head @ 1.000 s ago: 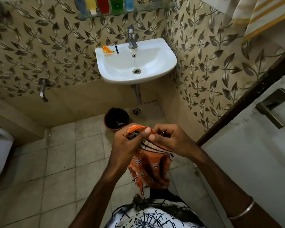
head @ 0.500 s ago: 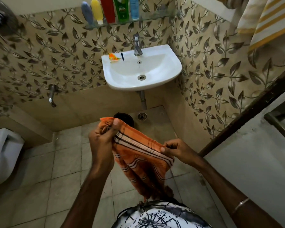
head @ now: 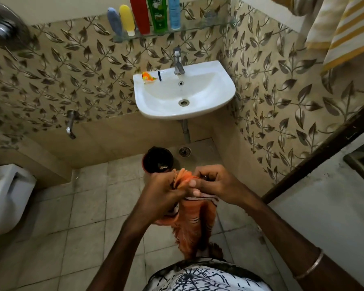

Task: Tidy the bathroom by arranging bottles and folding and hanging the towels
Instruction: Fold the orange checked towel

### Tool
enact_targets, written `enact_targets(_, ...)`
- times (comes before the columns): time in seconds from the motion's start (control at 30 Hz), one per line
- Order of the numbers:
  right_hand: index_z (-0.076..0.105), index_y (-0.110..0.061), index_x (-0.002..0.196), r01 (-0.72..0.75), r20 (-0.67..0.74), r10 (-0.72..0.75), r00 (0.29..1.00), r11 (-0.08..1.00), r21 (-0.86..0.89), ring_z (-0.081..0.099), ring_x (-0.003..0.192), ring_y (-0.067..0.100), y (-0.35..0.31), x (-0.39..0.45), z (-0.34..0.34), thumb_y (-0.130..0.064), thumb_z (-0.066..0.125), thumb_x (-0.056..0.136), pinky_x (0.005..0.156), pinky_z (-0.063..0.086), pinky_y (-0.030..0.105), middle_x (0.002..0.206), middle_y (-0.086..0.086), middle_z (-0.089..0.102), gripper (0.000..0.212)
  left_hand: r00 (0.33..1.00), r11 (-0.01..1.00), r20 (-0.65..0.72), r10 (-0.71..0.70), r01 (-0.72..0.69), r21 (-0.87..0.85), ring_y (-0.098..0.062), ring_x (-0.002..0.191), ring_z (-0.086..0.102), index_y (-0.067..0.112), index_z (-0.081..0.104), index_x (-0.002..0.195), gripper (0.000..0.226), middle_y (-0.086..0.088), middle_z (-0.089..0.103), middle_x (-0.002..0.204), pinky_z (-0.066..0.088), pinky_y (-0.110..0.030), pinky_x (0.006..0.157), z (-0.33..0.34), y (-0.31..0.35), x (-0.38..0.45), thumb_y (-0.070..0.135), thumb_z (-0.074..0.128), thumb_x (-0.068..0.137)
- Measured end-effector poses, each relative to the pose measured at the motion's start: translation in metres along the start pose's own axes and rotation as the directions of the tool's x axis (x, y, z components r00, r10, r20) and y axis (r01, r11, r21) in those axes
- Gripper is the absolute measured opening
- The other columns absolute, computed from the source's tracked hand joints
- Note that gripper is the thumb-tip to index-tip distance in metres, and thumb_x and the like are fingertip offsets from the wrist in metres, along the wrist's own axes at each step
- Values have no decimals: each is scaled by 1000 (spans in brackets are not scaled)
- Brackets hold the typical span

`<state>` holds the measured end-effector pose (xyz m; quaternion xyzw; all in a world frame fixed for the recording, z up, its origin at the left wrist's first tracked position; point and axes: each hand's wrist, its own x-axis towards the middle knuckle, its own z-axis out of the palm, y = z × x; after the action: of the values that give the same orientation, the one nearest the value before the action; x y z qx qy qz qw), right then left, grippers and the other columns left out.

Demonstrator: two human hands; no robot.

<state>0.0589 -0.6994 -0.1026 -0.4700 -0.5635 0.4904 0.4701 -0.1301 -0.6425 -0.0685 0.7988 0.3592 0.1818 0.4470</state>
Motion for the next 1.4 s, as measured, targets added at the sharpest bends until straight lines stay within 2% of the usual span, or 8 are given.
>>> enact_targets(0.13, 71, -28, 77, -23, 40, 20, 999, 997, 71, 49, 57, 14, 9, 1, -1, -33, 65, 92, 53, 37, 26, 64, -4, 57, 17, 994, 989, -52, 94, -87, 119, -18, 57, 65, 19, 71, 68, 31, 0, 68, 62, 55, -44, 55, -6, -3, -1, 49, 73, 75)
enact_targets(0.4, 69, -17, 72, -129, 63, 121, 991, 982, 140, 55, 62, 6, 38, -7, -4, -42, 75, 83, 59, 43, 18, 66, -7, 61, 28, 959, 997, -279, 59, -72, -37, -13, 56, 63, 8, 76, 72, 18, 4, 69, 63, 48, -19, 56, -15, 0, -12, 24, 78, 80)
enact_targets(0.63, 73, -2, 80, -157, -60, 164, 985, 982, 109, 64, 71, 23, 59, -15, -12, -51, 76, 81, 63, 50, 31, 76, 11, 69, 48, 883, 983, -437, -172, 127, -131, -32, 58, 64, 0, 72, 70, 19, -14, 68, 62, 52, -43, 56, -34, -6, -17, 14, 77, 82)
enact_targets(0.77, 74, -12, 79, -103, -93, 109, 990, 992, 72, 63, 70, 19, 45, -15, -7, -32, 72, 88, 63, 49, 29, 74, 6, 68, 22, 919, 943, -383, -93, 205, 262, -10, 75, 68, 21, 69, 122, 44, 3, 74, 92, 59, -33, 70, -35, -15, -20, 19, 81, 80)
enact_targets(0.87, 75, -16, 80, -77, -55, 79, 995, 996, 38, 63, 70, 20, 31, -12, -1, -28, 72, 90, 63, 48, 36, 73, 11, 68, 15, 979, 933, -196, 55, 19, 360, 1, 48, 55, 30, 52, 140, 75, 9, 62, 63, 43, -9, 49, -25, -7, -24, 25, 86, 73)
enact_targets(1.03, 75, -15, 87, 3, 17, -4, 1000, 999, 46, 68, 76, 22, 9, -7, 7, -26, 70, 91, 69, 53, 37, 84, 10, 73, 13, 998, 994, 66, 4, -10, 106, 3, 93, 68, 27, 63, 130, 53, 8, 73, 109, 59, -25, 80, -3, 6, -18, 19, 78, 80)
enact_targets(1.27, 73, -11, 83, -88, 64, 87, 994, 996, 7, 59, 65, 6, 16, -14, 0, -33, 74, 87, 59, 45, 18, 71, -7, 65, 22, 991, 996, -120, 61, -54, 67, -15, 72, 72, 15, 80, 84, 8, 1, 76, 77, 59, -44, 64, -6, 3, -17, 19, 81, 78)
enact_targets(1.4, 73, -21, 75, -148, 31, 147, 989, 988, 39, 62, 69, 19, 36, -20, -4, -58, 75, 78, 63, 48, 30, 73, 3, 66, 37, 969, 1000, -248, 9, -16, -25, -5, 72, 72, 16, 81, 83, 10, 9, 76, 74, 57, -22, 64, -16, 5, -20, 8, 83, 76)
